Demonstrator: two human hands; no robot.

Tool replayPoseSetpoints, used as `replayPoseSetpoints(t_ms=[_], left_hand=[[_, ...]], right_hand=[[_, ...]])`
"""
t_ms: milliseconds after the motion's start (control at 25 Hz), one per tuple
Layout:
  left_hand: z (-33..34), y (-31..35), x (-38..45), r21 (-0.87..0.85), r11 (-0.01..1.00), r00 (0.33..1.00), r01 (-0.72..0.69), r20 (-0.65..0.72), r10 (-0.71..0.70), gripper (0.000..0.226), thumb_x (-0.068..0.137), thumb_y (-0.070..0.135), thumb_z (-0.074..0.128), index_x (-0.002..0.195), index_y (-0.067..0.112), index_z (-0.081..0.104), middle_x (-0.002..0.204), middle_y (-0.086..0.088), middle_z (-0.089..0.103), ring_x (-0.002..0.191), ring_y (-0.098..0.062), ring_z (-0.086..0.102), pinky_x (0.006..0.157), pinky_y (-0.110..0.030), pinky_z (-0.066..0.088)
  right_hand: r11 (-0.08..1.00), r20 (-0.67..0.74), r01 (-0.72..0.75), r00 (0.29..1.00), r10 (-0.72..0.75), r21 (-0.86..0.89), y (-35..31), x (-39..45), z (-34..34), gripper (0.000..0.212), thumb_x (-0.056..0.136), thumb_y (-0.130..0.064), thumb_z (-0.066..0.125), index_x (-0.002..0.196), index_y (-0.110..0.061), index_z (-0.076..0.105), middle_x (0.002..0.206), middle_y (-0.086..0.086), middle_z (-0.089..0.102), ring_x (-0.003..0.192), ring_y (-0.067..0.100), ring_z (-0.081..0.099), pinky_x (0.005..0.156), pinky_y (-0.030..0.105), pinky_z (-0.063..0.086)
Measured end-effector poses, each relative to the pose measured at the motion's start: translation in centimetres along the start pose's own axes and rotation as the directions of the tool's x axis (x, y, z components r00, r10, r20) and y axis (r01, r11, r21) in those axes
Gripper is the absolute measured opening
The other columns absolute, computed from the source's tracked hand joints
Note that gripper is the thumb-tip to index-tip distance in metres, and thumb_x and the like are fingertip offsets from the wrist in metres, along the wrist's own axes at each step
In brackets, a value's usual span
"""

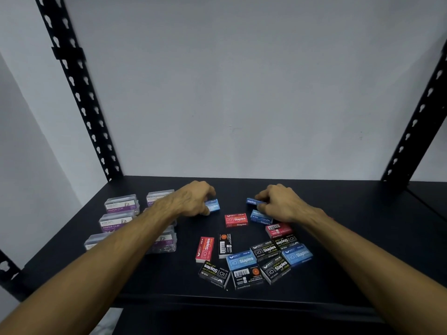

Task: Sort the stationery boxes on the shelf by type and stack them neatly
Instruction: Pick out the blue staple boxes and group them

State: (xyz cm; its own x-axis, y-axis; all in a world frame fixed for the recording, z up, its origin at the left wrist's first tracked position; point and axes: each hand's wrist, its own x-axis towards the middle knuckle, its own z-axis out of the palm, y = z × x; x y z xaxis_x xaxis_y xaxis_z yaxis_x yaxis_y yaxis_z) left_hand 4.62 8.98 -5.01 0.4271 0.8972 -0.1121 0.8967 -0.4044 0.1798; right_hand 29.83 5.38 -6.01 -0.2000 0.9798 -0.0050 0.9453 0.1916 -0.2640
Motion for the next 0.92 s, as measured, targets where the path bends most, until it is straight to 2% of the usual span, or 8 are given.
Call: replayPoseSetpoints(t_ms=[120,240,400,520,720,920], left_hand=[[0.0,0.1,0.5,-0.005,1.0,1.0,-0.017,0.0,0.017,0.044,0.081,0.021,0.076,0.123,0.017,0.063,0.114,-0.003,0.064,0.091,-0.015,0.055,0.072,-0.025,0.041],[0.2,0.3,1.1,-0.057,0.998,1.0,-0.024,0.002,0.024,0.037,0.083,0.017,0.075,0.119,0.018,0.064,0.11,-0.001,0.064,0.091,-0.013,0.056,0.066,-0.022,0.041],[0.5,0.8,1.4,-0.119,0.992,0.999,-0.042,0.001,0.042,0.035,0.087,0.013,0.07,0.121,0.019,0.063,0.111,0.002,0.061,0.096,-0.013,0.056,0.077,-0.025,0.045],[0.7,1.0,1.5,-0.129,0.99,0.999,-0.053,-0.012,0.052,0.036,0.087,0.009,0.067,0.121,0.019,0.063,0.111,0.003,0.061,0.094,-0.012,0.056,0.075,-0.022,0.043],[0.6,0.9,1.4,-0.133,0.99,0.999,-0.05,-0.001,0.05,0.039,0.086,0.008,0.068,0.123,0.02,0.063,0.102,0.007,0.059,0.089,-0.009,0.056,0.068,-0.019,0.04],[0.8,0.8,1.4,-0.144,0.989,0.999,-0.035,0.004,0.036,0.03,0.088,0.016,0.07,0.117,0.02,0.064,0.11,0.004,0.062,0.094,-0.012,0.058,0.075,-0.024,0.044]], right_hand=[[0.999,0.011,0.032,0.999,-0.032,0.005,0.3,0.1,-0.1,0.034,0.093,-0.031,0.056,0.126,-0.025,0.066,0.124,-0.004,0.067,0.108,0.016,0.061,0.104,0.046,0.041],[0.998,-0.004,0.058,0.998,-0.058,0.026,0.5,0.1,0.1,0.032,0.098,-0.029,0.051,0.127,-0.024,0.064,0.125,-0.002,0.066,0.111,0.017,0.059,0.105,0.048,0.038],[0.995,-0.055,0.06,0.997,-0.055,0.081,0.7,-0.1,0.5,0.034,0.098,-0.023,0.054,0.131,-0.021,0.059,0.129,-0.001,0.065,0.116,0.018,0.059,0.107,0.047,0.038],[0.995,-0.071,0.052,0.996,-0.046,0.086,0.7,-0.3,0.6,0.043,0.094,-0.02,0.06,0.136,-0.021,0.055,0.131,-0.001,0.063,0.119,0.018,0.057,0.108,0.046,0.038],[0.993,-0.101,0.054,0.994,-0.043,0.108,0.8,-0.4,0.5,0.042,0.091,-0.021,0.064,0.132,-0.021,0.058,0.127,-0.002,0.065,0.114,0.016,0.06,0.106,0.045,0.04],[0.993,-0.118,0.058,0.992,-0.046,0.103,0.6,-0.1,0.6,0.028,0.093,-0.03,0.063,0.12,-0.024,0.066,0.114,-0.002,0.07,0.102,0.015,0.063,0.099,0.044,0.046]])
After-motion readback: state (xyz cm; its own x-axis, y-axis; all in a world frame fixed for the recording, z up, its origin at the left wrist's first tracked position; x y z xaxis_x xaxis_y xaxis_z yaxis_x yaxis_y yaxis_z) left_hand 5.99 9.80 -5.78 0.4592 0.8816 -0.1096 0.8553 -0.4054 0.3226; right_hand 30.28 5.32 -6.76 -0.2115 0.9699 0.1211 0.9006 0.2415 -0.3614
